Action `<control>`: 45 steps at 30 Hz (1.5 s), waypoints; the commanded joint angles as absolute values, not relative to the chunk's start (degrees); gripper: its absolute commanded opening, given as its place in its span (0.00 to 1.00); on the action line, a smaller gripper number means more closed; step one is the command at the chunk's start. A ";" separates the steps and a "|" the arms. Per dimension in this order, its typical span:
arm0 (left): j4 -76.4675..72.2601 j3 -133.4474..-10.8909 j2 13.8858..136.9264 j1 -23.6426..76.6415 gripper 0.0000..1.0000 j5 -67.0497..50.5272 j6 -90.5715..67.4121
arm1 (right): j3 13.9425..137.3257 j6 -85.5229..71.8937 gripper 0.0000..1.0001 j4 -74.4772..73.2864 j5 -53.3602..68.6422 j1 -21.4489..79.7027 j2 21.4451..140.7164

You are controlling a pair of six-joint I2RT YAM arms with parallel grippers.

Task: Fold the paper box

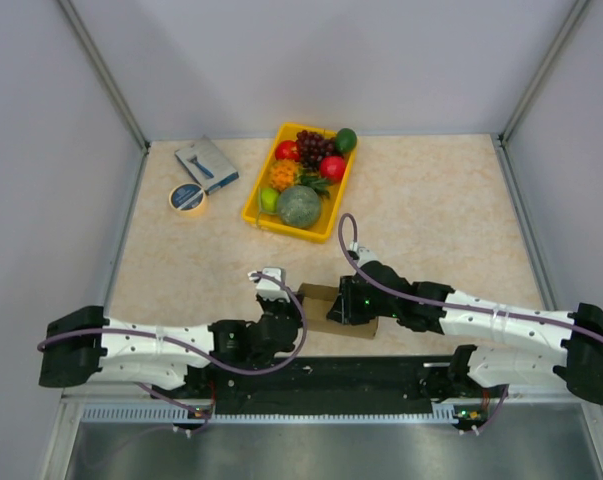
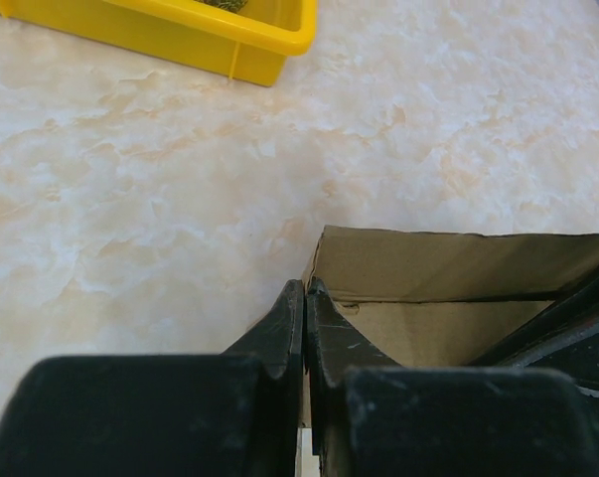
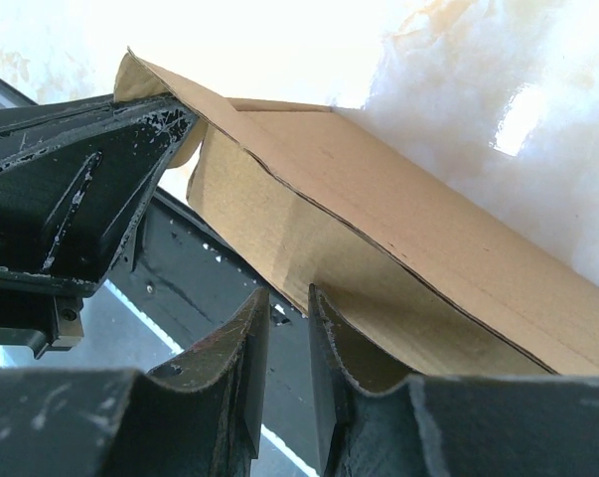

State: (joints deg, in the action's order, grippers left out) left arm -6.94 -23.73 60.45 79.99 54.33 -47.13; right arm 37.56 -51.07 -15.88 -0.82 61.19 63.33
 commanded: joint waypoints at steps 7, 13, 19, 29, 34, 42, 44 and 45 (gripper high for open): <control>-2.11 -21.36 64.95 83.67 0.00 53.43 -55.46 | 36.74 -51.24 0.23 -17.58 -0.26 60.73 62.05; -0.44 -21.00 66.18 85.60 0.00 54.84 -57.83 | 37.18 -50.63 0.26 -18.45 1.13 60.65 60.21; 2.99 -21.62 67.85 86.13 0.00 55.99 -60.38 | 37.44 -49.66 0.28 -19.34 1.67 60.38 59.85; 4.66 -23.11 70.31 86.40 0.04 55.37 -61.61 | 36.83 -50.45 0.28 -18.81 2.11 58.80 61.53; 5.19 -22.68 69.52 87.36 0.06 55.90 -61.52 | 35.69 -49.66 0.27 -18.81 3.16 57.48 59.95; 0.53 -20.13 66.27 87.36 0.02 53.79 -56.52 | 34.37 -50.88 0.27 -17.32 4.65 56.43 59.68; -2.08 -20.39 66.79 87.36 0.02 53.18 -55.81 | 33.32 -52.38 0.27 -15.92 5.10 56.51 60.20; -2.37 -20.48 67.32 87.36 0.02 53.17 -56.25 | 32.96 -53.60 0.27 -14.26 5.88 56.51 60.29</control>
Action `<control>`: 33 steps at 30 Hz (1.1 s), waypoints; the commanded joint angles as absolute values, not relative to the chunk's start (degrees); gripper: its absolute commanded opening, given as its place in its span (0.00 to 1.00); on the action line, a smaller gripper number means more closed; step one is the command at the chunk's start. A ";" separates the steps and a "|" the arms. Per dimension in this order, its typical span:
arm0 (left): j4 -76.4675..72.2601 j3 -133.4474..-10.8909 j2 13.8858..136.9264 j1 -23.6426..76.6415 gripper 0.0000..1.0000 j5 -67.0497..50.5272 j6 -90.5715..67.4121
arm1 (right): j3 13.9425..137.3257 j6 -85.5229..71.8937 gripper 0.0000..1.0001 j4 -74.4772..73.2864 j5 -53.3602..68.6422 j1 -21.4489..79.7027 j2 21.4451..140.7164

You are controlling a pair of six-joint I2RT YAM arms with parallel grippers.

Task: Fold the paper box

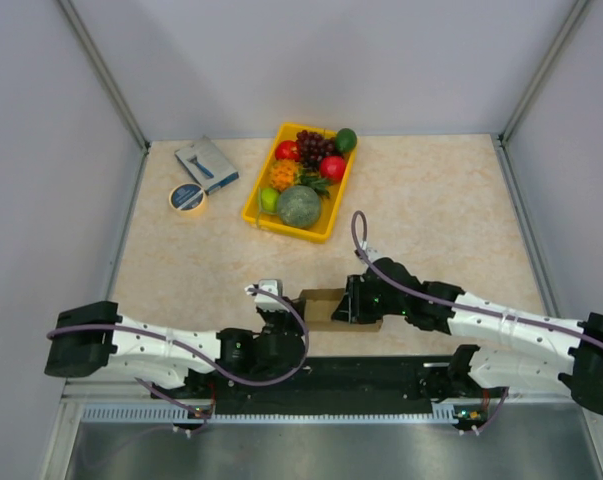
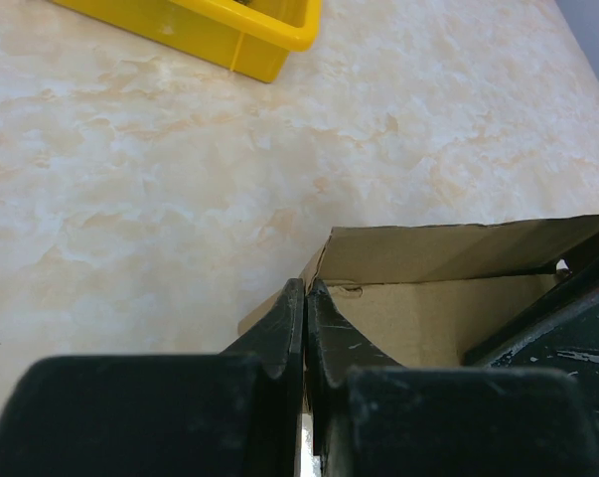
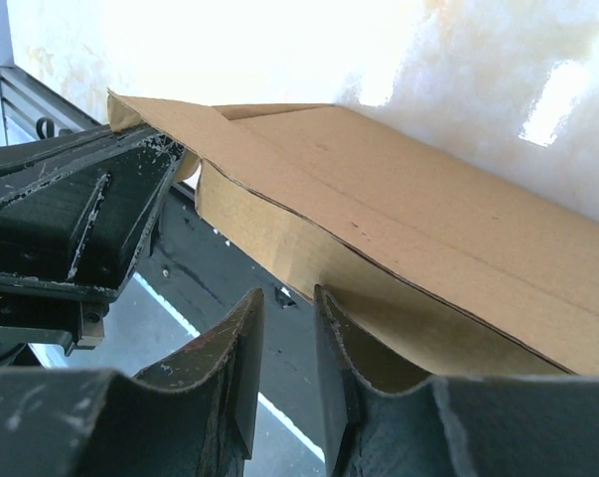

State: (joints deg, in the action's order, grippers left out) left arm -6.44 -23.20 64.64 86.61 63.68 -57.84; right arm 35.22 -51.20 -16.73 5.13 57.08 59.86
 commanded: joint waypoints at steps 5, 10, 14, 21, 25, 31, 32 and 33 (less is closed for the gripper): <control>2.09 -25.21 72.59 87.36 0.00 53.87 -59.83 | 31.99 -55.98 0.27 -12.92 5.80 56.51 60.38; 9.58 -28.48 76.02 87.45 0.00 55.28 -65.56 | 34.00 -55.55 0.28 -15.19 6.15 56.42 57.75; 9.49 -28.21 75.50 87.36 0.00 55.28 -65.92 | 37.17 -53.09 0.32 -23.53 5.28 55.90 53.71; 10.19 -29.26 76.64 87.63 0.00 55.28 -65.22 | 50.26 -42.91 0.58 -48.83 1.25 53.18 47.99; 11.95 -31.46 78.48 88.15 0.00 55.81 -65.30 | 57.47 -38.77 0.69 -60.89 -2.63 49.49 51.85; 13.18 -31.73 78.40 88.24 0.00 56.34 -66.53 | 58.80 -38.67 0.67 -62.40 -4.04 47.64 58.44; 13.27 -31.64 78.22 88.24 0.00 56.34 -66.53 | 58.89 -38.85 0.65 -62.58 -4.74 47.72 58.97; 13.27 -31.64 78.22 88.33 0.00 56.34 -66.53 | 58.80 -39.11 0.62 -62.84 -6.05 47.64 59.41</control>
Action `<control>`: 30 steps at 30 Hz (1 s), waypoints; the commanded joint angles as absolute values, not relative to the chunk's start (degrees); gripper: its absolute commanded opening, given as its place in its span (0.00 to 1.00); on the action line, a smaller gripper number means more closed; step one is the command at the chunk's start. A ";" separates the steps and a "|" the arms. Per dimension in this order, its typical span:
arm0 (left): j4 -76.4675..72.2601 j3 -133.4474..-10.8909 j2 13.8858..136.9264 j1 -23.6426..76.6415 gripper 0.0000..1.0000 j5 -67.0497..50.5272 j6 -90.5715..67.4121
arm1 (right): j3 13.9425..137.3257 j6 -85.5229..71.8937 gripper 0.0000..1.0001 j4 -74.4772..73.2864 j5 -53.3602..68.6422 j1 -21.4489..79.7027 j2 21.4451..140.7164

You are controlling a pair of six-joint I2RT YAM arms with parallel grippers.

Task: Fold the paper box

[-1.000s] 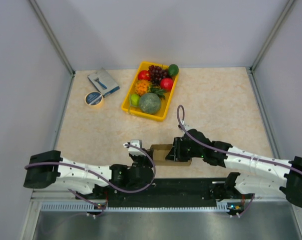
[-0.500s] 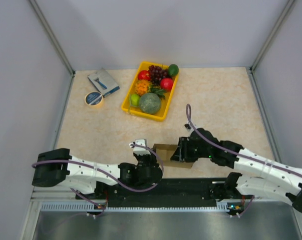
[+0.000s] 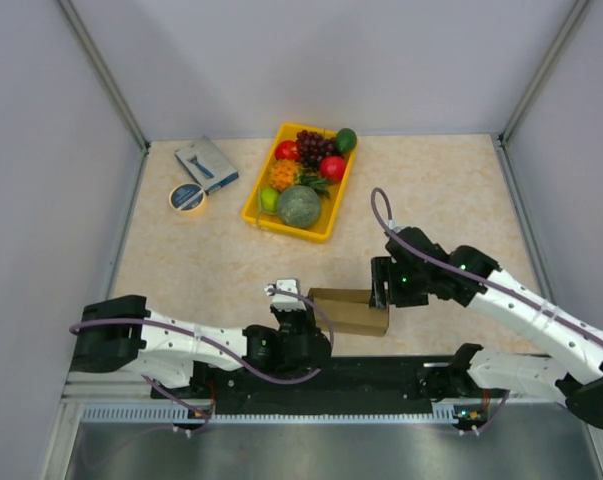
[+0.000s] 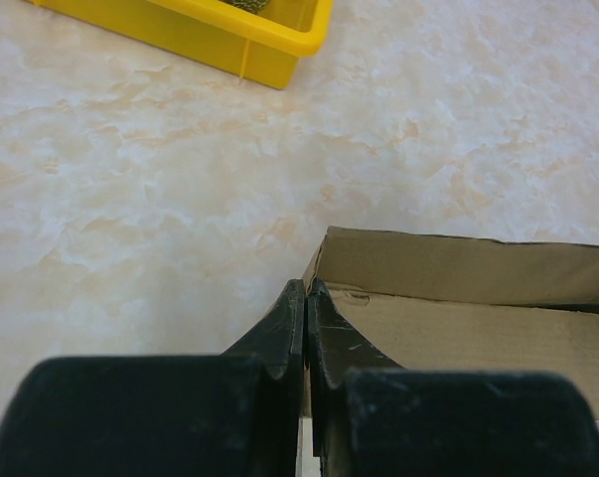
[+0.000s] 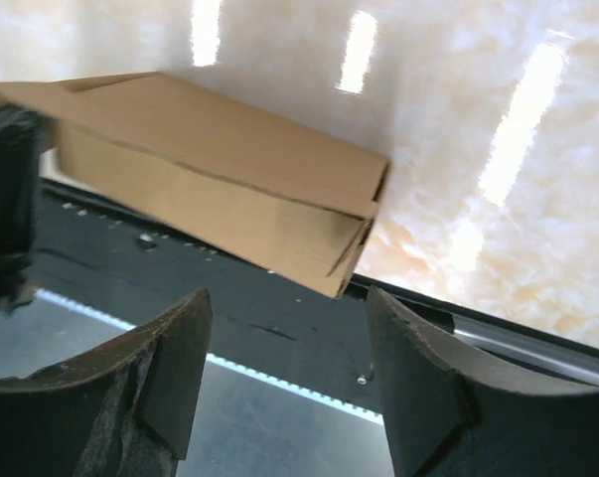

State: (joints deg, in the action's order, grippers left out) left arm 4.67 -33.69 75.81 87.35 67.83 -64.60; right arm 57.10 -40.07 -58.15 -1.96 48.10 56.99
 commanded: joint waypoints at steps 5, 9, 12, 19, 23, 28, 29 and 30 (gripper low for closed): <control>13.27 -31.29 78.05 88.42 0.00 56.34 -67.15 | 58.97 -38.67 0.57 -61.96 -9.84 47.64 62.13; 13.36 -31.11 78.05 88.51 0.00 56.51 -67.15 | 58.98 -37.62 0.52 -60.74 -11.86 47.55 63.63; 13.36 -30.94 77.70 88.59 0.00 56.69 -67.32 | 58.80 -37.00 0.38 -60.21 -12.22 47.55 64.77; 13.27 -30.59 77.52 88.86 0.00 56.95 -67.94 | 56.43 -37.09 0.13 -57.66 -9.67 47.64 63.63; 13.45 -30.94 77.70 88.94 0.00 57.04 -67.94 | 55.20 -37.70 0.01 -56.87 -8.35 47.55 63.63; 14.15 -31.29 78.05 88.94 0.00 57.04 -68.11 | 53.79 -39.46 0.00 -56.08 -8.00 47.64 63.20; 14.50 -31.55 78.22 88.86 0.00 57.13 -68.29 | 53.53 -40.42 0.00 -55.73 -8.17 47.64 62.93; 14.68 -31.64 78.22 88.94 0.00 57.13 -68.47 | 53.18 -41.04 0.00 -55.37 -8.17 47.55 62.76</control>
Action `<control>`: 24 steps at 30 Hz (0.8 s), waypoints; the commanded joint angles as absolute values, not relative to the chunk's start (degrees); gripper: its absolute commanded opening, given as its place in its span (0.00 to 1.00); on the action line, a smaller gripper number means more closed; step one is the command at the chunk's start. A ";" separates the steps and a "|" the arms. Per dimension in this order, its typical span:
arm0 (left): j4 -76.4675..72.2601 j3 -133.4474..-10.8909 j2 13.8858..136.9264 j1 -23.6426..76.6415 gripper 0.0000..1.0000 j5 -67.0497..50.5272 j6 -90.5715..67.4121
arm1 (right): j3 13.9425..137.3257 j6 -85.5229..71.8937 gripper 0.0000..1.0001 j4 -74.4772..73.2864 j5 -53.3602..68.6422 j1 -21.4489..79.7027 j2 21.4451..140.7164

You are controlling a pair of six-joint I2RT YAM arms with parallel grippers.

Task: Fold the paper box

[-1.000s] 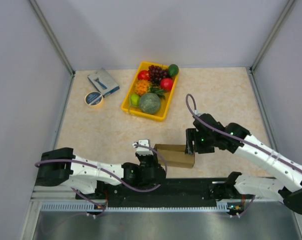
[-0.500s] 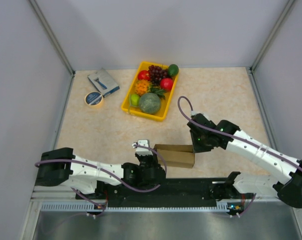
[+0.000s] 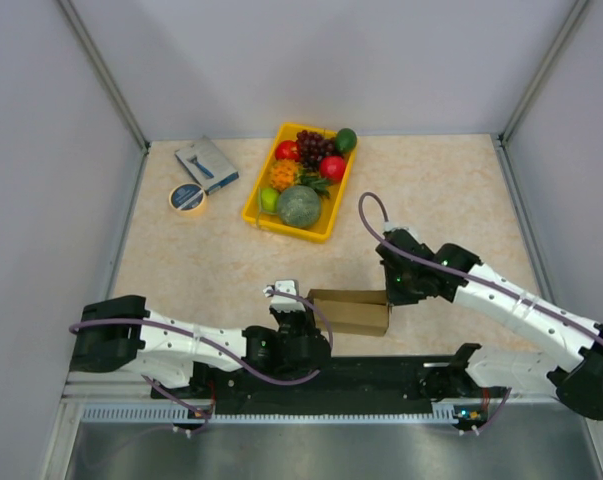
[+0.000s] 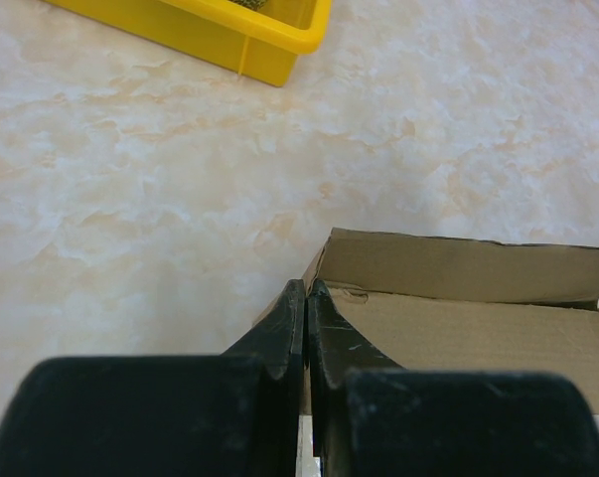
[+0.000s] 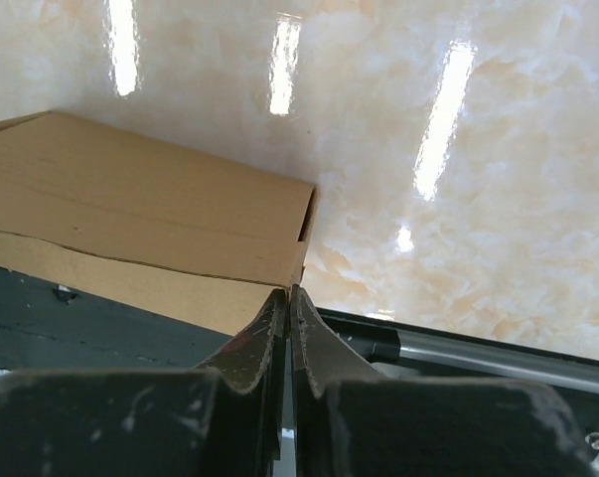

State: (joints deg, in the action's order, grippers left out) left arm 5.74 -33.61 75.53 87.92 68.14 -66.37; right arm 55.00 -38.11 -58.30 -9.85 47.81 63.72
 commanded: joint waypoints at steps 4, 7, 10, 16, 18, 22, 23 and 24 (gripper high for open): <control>14.85 -31.64 78.22 88.94 0.00 57.22 -68.73 | 51.51 -43.76 0.00 -54.32 -8.79 47.64 61.26; 14.94 -31.64 78.22 88.95 0.00 57.22 -68.99 | 50.37 -45.70 0.00 -53.88 -9.32 47.64 60.73; 15.12 -31.55 78.13 88.95 0.00 57.30 -69.34 | 49.31 -47.72 0.00 -53.35 -9.41 47.64 60.29; 15.12 -31.55 78.13 88.95 0.00 57.30 -69.52 | 47.82 -48.34 0.00 -52.39 -10.37 47.99 59.33; 15.21 -31.47 77.96 88.95 0.00 57.39 -69.52 | 46.94 -47.55 0.00 -52.12 -11.34 48.25 58.80; 15.21 -31.11 77.70 88.95 0.00 57.48 -70.05 | 44.21 -45.79 0.00 -51.15 -12.65 48.60 56.43; 15.12 -31.03 77.70 88.95 0.00 57.48 -70.05 | 43.60 -45.44 0.00 -50.37 -13.27 48.69 55.90; 15.12 -31.03 77.70 88.95 0.00 57.48 -70.05 | 42.20 -45.00 0.00 -49.75 -13.53 49.13 55.46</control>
